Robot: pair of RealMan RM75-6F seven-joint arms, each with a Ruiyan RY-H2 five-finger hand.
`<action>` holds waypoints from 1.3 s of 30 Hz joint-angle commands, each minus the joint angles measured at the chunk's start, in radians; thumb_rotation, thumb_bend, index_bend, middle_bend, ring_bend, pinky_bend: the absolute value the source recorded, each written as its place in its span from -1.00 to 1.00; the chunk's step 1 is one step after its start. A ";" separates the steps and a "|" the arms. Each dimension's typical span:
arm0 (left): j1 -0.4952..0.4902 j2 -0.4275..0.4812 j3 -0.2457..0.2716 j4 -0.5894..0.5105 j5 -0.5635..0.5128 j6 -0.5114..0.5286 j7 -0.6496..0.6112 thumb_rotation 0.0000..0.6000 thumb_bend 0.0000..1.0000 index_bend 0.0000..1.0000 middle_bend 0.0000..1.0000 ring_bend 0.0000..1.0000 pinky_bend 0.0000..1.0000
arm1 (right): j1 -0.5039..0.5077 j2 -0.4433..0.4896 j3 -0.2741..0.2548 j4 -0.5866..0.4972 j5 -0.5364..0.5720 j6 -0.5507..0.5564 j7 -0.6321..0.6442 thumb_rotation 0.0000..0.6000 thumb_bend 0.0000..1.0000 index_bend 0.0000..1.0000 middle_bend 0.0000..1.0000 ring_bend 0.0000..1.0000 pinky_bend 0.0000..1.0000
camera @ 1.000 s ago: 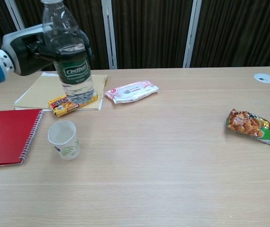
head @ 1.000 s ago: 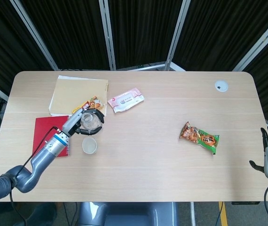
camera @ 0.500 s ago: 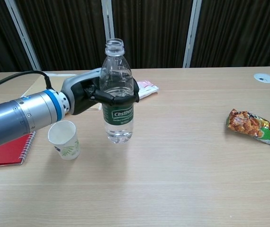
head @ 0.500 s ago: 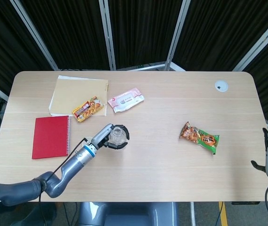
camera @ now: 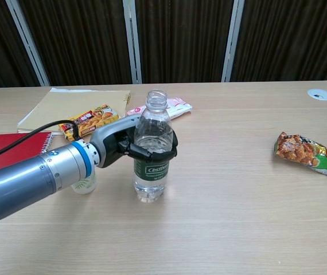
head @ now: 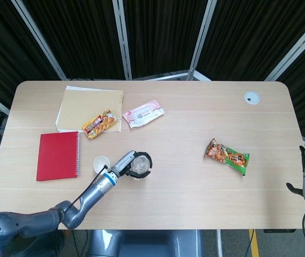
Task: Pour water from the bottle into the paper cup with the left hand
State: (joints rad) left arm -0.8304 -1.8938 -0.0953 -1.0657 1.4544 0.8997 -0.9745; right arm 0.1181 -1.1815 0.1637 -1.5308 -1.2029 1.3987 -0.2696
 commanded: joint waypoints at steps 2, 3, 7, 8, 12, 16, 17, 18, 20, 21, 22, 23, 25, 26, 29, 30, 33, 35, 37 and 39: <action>0.005 -0.014 0.014 0.021 0.020 0.006 -0.022 1.00 -0.15 0.10 -0.02 -0.40 -0.37 | 0.000 0.002 0.000 -0.002 0.000 0.001 0.001 1.00 -1.00 -1.00 -1.00 -1.00 -1.00; 0.007 -0.016 0.016 0.025 0.025 0.009 -0.029 1.00 -0.19 0.09 -0.04 -0.41 -0.38 | -0.001 0.003 0.000 -0.003 0.000 0.001 0.001 1.00 -1.00 -1.00 -1.00 -1.00 -1.00; 0.013 -0.026 0.024 0.044 0.043 0.028 -0.045 1.00 -0.66 -0.12 -0.33 -0.57 -0.54 | -0.001 0.004 0.000 -0.003 0.002 -0.001 0.002 1.00 -1.00 -1.00 -1.00 -1.00 -1.00; 0.015 -0.026 0.026 0.045 0.047 0.032 -0.049 1.00 -0.81 -0.21 -0.43 -0.64 -0.61 | -0.001 0.004 -0.001 -0.002 0.003 -0.002 0.002 1.00 -1.00 -1.00 -1.00 -1.00 -1.00; 0.020 -0.020 0.035 0.046 0.062 0.042 -0.062 1.00 -1.00 -0.52 -0.68 -0.84 -0.79 | 0.001 0.002 -0.002 -0.002 0.002 -0.002 0.000 1.00 -1.00 -1.00 -1.00 -1.00 -1.00; 0.024 -0.004 0.043 0.037 0.073 0.048 -0.078 1.00 -1.00 -0.71 -0.85 -0.96 -0.88 | 0.000 0.002 -0.003 -0.004 0.002 0.000 -0.002 1.00 -1.00 -1.00 -1.00 -1.00 -1.00; 0.025 0.000 0.044 0.034 0.075 0.052 -0.080 1.00 -1.00 -0.74 -0.89 -0.98 -0.90 | 0.000 0.002 -0.003 -0.004 0.001 0.000 -0.003 1.00 -1.00 -1.00 -1.00 -1.00 -1.00; 0.027 0.005 0.045 0.029 0.077 0.055 -0.082 1.00 -1.00 -0.76 -0.91 -0.99 -0.92 | 0.000 0.002 -0.003 -0.004 0.001 0.001 -0.004 1.00 -1.00 -1.00 -1.00 -1.00 -1.00; 0.030 0.020 0.048 0.016 0.082 0.063 -0.085 1.00 -1.00 -0.84 -0.97 -1.00 -0.97 | 0.000 0.001 -0.003 -0.006 -0.001 0.003 -0.003 1.00 -1.00 -1.00 -1.00 -1.00 -1.00; 0.033 0.030 0.049 0.007 0.085 0.068 -0.086 1.00 -1.00 -0.87 -0.99 -1.00 -0.98 | -0.001 0.002 -0.004 -0.007 -0.002 0.004 -0.002 1.00 -1.00 -1.00 -1.00 -1.00 -1.00; 0.035 0.038 0.050 0.000 0.087 0.073 -0.087 1.00 -1.00 -0.92 -1.00 -1.00 -0.99 | -0.001 0.002 -0.004 -0.008 -0.003 0.005 -0.002 1.00 -1.00 -1.00 -1.00 -1.00 -1.00; 0.037 0.044 0.050 -0.004 0.088 0.076 -0.087 1.00 -1.00 -0.96 -1.00 -1.00 -1.00 | -0.002 0.002 -0.004 -0.008 -0.004 0.006 -0.002 1.00 -1.00 -1.00 -1.00 -1.00 -1.00; 0.041 0.066 0.056 -0.022 0.094 0.081 -0.087 1.00 -1.00 -1.00 -1.00 -1.00 -1.00 | -0.002 0.002 -0.005 -0.010 -0.006 0.009 -0.003 1.00 -1.00 -1.00 -1.00 -1.00 -1.00; 0.041 0.078 0.061 -0.032 0.099 0.082 -0.087 1.00 -1.00 -1.00 -1.00 -1.00 -1.00 | -0.003 0.002 -0.005 -0.011 -0.007 0.010 -0.003 1.00 -1.00 -1.00 -1.00 -1.00 -1.00; 0.045 0.135 0.080 -0.077 0.122 0.092 -0.083 1.00 -1.00 -1.00 -1.00 -1.00 -1.00 | -0.004 0.002 -0.008 -0.016 -0.012 0.015 -0.008 1.00 -1.00 -1.00 -1.00 -1.00 -1.00; 0.047 0.153 0.084 -0.092 0.127 0.097 -0.079 1.00 -1.00 -1.00 -1.00 -1.00 -1.00 | -0.005 0.001 -0.009 -0.017 -0.014 0.016 -0.009 1.00 -1.00 -1.00 -1.00 -1.00 -1.00; 0.059 0.219 0.100 -0.146 0.140 0.116 -0.069 1.00 -1.00 -1.00 -1.00 -1.00 -1.00 | -0.007 0.001 -0.011 -0.020 -0.016 0.022 -0.013 1.00 -1.00 -1.00 -1.00 -1.00 -1.00; 0.067 0.263 0.111 -0.175 0.150 0.130 -0.063 1.00 -1.00 -1.00 -1.00 -1.00 -1.00 | -0.009 0.002 -0.011 -0.023 -0.019 0.027 -0.013 1.00 -1.00 -1.00 -1.00 -1.00 -1.00; 0.080 0.303 0.117 -0.192 0.160 0.159 -0.046 1.00 -1.00 -1.00 -1.00 -1.00 -1.00 | -0.012 0.004 -0.012 -0.028 -0.024 0.033 -0.010 1.00 -1.00 -1.00 -1.00 -1.00 -1.00; 0.098 0.359 0.127 -0.210 0.174 0.196 -0.021 1.00 -1.00 -1.00 -1.00 -1.00 -1.00 | -0.016 0.008 -0.014 -0.035 -0.030 0.039 -0.006 1.00 -1.00 -1.00 -1.00 -1.00 -1.00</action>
State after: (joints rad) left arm -0.7538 -1.5861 0.0168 -1.2486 1.6095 1.0566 -1.0227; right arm 0.1034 -1.1749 0.1502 -1.5643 -1.2314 1.4361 -0.2766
